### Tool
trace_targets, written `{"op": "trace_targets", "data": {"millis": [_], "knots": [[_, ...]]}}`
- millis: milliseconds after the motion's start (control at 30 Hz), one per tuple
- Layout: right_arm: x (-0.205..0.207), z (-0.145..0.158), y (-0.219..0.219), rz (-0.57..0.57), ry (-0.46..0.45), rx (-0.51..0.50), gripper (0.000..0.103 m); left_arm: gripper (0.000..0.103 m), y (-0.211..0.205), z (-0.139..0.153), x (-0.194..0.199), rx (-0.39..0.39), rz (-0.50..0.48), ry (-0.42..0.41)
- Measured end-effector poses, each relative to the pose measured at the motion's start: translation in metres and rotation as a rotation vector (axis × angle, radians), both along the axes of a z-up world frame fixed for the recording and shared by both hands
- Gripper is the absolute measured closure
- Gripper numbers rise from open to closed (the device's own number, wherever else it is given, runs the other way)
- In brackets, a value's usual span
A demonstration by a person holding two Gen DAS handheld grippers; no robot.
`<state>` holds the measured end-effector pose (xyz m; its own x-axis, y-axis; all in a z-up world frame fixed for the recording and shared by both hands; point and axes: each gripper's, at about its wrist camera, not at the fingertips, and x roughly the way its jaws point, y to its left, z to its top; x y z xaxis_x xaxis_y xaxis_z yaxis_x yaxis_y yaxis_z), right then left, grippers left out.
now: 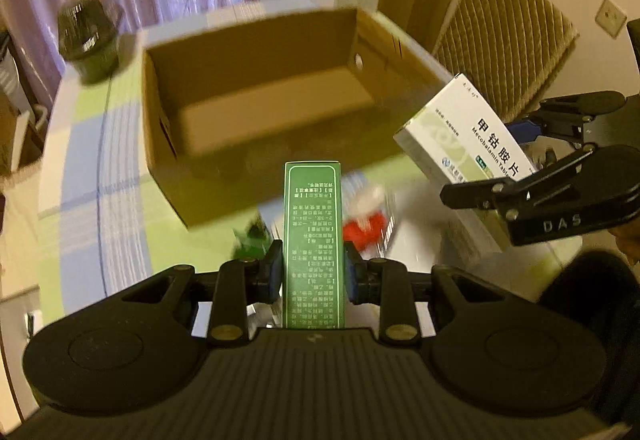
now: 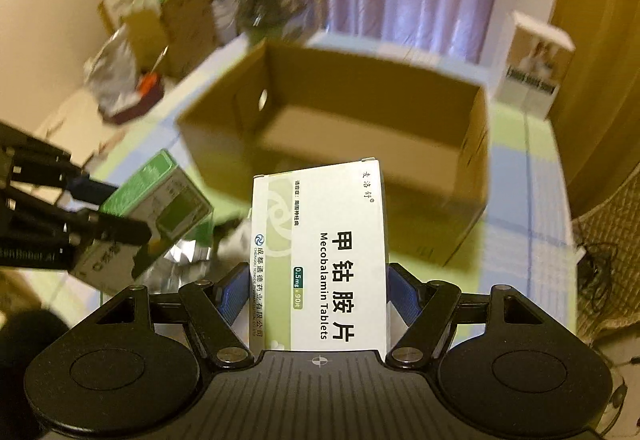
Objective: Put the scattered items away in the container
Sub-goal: 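Carry both boxes over the cardboard box and open both tools to drop them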
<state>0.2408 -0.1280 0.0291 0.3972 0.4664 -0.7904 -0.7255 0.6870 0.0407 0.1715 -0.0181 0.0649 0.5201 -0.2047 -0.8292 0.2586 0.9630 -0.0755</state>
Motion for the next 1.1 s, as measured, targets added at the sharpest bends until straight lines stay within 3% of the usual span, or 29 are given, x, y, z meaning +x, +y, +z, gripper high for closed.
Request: {"op": "trace_targets", "data": {"millis": [233, 433, 733, 1100], "knots": [[0.049, 0.030, 0.019, -0.087, -0.003, 0.097, 0.028, 0.078, 0.012, 0.028, 0.049, -0.017, 0.054, -0.057], [0.090, 0.030, 0.036, -0.152, 0.012, 0.161, 0.028, 0.078, 0.031, 0.034, 0.094, -0.046, 0.124, -0.083], [0.133, 0.006, 0.055, -0.176, 0.050, 0.180, 0.028, 0.078, 0.043, 0.014, 0.139, -0.052, 0.156, -0.061], [0.150, -0.015, 0.056, -0.202, 0.091, 0.186, 0.028, 0.078, 0.043, -0.010, 0.154, -0.058, 0.176, -0.044]]}}
